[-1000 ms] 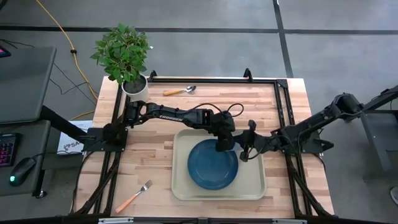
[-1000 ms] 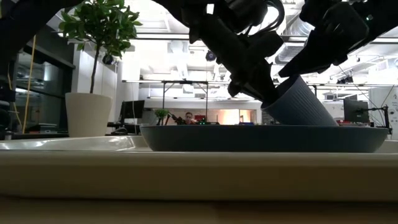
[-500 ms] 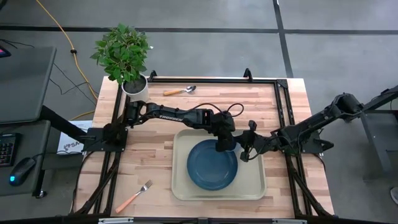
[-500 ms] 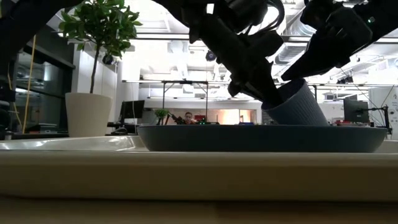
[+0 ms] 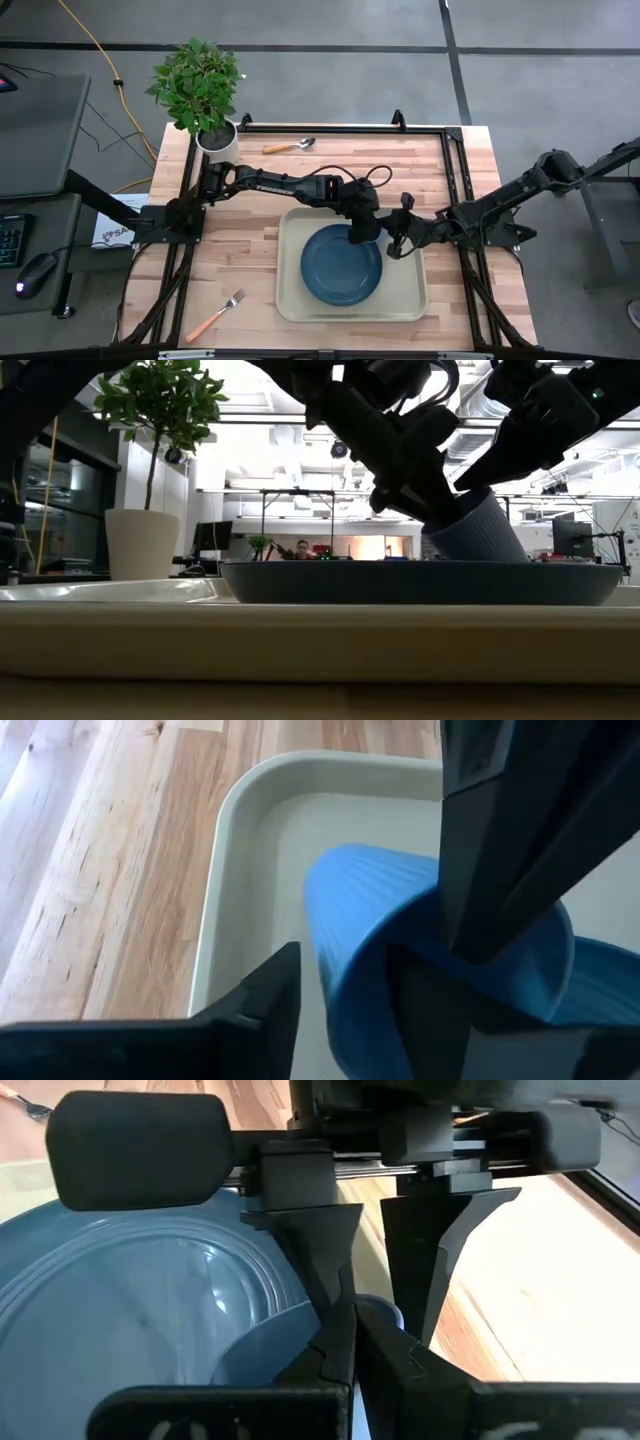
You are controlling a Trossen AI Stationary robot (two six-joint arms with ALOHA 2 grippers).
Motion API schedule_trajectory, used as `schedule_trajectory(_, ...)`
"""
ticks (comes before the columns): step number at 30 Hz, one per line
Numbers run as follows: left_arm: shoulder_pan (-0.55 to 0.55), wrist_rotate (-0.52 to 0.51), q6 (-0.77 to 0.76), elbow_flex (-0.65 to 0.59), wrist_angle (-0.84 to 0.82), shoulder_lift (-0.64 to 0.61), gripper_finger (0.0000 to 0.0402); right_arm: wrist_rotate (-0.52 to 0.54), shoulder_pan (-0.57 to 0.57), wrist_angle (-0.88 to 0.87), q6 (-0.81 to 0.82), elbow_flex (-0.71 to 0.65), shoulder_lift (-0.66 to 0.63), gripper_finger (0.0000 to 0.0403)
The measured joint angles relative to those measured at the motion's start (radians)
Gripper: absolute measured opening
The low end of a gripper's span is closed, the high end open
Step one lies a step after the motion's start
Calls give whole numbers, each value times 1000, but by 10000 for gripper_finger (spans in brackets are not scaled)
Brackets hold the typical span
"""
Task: Pick and place plate/cup/fork/spoon on tray
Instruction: Put the blue cup on the white serving tray to the top right of the blue plate, then put the yellow spoon on the white serving tray to the left of the blue plate
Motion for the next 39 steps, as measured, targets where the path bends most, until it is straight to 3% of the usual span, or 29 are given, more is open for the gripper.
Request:
schedule_trajectory(12,1,-1,4,2,-4,-46,148,12,0,-125,27,-3,-98,0)
schedule_trajectory(20,0,-1,29,70,-35,-63,148,17,0,-180,53,-4,-107,0)
schedule_trajectory(31,2,-6,67,228,-240,-105,147,28,0,-187,51,-4,-107,0)
schedule_trajectory(39,6,-34,90,230,-436,-212,147,38,0,-180,3,27,-118,0)
